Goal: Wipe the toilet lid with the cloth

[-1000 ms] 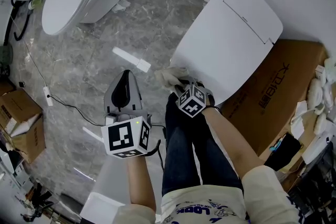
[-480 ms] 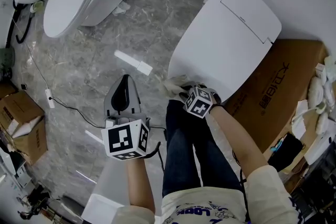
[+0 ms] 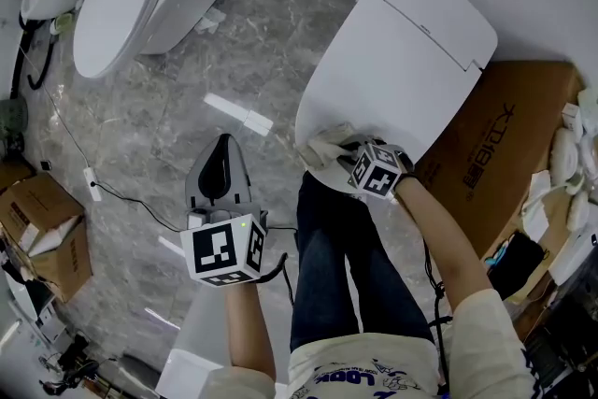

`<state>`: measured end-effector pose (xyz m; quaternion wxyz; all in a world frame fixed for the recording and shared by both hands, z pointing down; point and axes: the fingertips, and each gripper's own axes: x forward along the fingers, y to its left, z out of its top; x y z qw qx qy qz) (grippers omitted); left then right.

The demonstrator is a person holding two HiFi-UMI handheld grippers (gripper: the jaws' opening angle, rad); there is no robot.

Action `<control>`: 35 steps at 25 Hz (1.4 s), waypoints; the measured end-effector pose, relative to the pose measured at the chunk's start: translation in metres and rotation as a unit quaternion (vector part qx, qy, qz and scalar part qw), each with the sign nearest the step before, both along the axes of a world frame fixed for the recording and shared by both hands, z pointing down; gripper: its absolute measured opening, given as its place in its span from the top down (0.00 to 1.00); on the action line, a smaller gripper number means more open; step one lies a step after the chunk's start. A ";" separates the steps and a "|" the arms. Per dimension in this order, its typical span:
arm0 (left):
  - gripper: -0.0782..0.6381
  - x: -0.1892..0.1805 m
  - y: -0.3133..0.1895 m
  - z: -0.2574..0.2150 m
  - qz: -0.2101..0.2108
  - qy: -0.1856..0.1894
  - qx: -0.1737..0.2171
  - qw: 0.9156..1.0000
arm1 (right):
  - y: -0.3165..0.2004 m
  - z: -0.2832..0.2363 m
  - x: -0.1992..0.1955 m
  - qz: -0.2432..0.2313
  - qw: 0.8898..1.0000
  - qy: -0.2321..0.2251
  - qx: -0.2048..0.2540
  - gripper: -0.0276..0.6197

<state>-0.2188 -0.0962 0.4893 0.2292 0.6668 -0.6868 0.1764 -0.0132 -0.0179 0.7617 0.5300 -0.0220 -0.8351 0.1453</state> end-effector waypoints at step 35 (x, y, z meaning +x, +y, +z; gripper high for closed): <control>0.89 0.037 -0.061 0.036 0.060 -0.003 -0.032 0.998 | -0.242 0.000 0.194 0.360 0.926 0.059 0.099 0.83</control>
